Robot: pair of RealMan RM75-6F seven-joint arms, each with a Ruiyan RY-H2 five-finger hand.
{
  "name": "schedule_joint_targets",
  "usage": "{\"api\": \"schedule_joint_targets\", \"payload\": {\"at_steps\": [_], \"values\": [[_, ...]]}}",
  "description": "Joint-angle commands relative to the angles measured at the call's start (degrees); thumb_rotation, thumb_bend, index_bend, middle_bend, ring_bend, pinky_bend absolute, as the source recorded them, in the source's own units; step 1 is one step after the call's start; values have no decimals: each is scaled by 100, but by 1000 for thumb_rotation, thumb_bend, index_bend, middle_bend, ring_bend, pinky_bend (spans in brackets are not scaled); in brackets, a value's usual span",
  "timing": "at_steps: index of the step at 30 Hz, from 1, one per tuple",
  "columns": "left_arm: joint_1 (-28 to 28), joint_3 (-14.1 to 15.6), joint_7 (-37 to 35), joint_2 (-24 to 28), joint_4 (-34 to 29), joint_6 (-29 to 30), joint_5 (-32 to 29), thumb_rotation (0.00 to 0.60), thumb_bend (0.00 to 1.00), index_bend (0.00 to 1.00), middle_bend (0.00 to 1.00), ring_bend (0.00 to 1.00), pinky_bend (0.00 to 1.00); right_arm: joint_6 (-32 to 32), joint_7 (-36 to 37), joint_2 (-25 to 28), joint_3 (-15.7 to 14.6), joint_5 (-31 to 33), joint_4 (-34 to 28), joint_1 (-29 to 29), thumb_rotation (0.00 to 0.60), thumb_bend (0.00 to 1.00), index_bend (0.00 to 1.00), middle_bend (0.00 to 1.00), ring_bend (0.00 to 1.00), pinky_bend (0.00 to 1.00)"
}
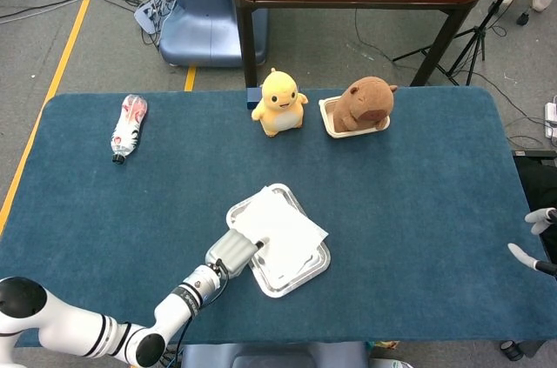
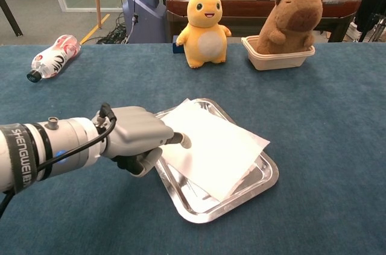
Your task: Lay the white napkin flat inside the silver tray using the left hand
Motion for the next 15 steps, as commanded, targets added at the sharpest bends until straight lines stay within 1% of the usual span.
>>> {"api": "schedule_joint_targets", "payload": {"at_steps": [1,6,15], "values": [[-19,17,52,70,-166,31,4,600,1000,142,1000,877,923,-6,4,0,6,11,6,1,600,12,474,580,499,698],[-50,78,138,98,-405,59,33,600,1000,145,1000,877,923,-30,3,-2,6,26,23,3,600,12,474,580,499,698],[-93,148,237,40,-596,108,48,600,1000,153,1000,877,923,-41,27,6,18,61,41,-6,600,12,474,580,499,698]]}}
